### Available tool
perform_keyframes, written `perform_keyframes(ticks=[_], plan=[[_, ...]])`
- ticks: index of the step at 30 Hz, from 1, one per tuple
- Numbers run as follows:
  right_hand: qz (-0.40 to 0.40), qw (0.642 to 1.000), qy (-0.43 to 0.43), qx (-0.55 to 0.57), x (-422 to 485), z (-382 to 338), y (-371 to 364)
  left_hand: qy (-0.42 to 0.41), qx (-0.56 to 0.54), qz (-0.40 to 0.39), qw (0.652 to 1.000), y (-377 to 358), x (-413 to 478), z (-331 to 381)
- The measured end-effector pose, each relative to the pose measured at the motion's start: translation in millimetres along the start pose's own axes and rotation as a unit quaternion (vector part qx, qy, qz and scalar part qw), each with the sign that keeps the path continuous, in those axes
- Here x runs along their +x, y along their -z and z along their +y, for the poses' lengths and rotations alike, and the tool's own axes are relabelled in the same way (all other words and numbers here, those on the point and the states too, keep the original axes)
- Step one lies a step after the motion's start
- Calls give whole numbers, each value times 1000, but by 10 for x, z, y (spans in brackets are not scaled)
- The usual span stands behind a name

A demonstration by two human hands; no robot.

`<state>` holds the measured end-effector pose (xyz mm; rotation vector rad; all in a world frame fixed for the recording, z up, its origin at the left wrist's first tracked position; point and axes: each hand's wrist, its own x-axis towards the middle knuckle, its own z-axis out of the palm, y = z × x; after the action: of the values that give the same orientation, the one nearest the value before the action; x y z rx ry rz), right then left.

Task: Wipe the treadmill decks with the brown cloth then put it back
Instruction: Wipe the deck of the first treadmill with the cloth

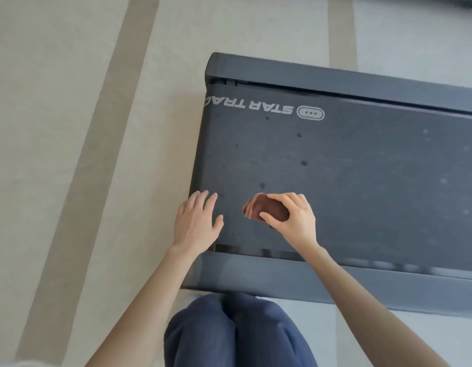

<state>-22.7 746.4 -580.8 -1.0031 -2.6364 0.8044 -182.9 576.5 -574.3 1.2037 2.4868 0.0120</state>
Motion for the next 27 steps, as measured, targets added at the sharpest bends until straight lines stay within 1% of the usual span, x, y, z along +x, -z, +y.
perform_keyframes(ticks=[4, 7, 11, 14, 15, 17, 19, 20, 23, 27], plan=[[37, 998, 51, -8, -38, 585, -879, -14, 19, 12, 1000, -916, 347, -225], [71, 990, 119, -40, -110, 823, -1320, -41, 32, 27, 998, -1390, 398, -362], [149, 966, 196, -83, 104, 996, -1622, -71, 23, 83, 994, -1707, 418, -502], [175, 957, 213, -94, 348, 1000, -1653, -93, 1, 113, 989, -1804, 462, -560], [178, 959, 199, -97, 474, 968, -1646, -96, -3, 120, 988, -1817, 467, -569], [175, 969, 145, -97, 833, 842, -1610, -97, -5, 127, 987, -1824, 464, -576], [144, 980, 96, -98, 1183, 678, -1562, -94, -5, 129, 987, -1827, 445, -582], [121, 984, 87, -102, 1294, 628, -1543, -91, -5, 129, 987, -1830, 433, -583], [73, 986, 109, -103, 1249, 576, -1499, -84, -3, 131, 988, -1811, 409, -583], [92, 979, 169, -73, 578, 542, -1583, -61, -35, 142, 987, -1821, 330, -590]])
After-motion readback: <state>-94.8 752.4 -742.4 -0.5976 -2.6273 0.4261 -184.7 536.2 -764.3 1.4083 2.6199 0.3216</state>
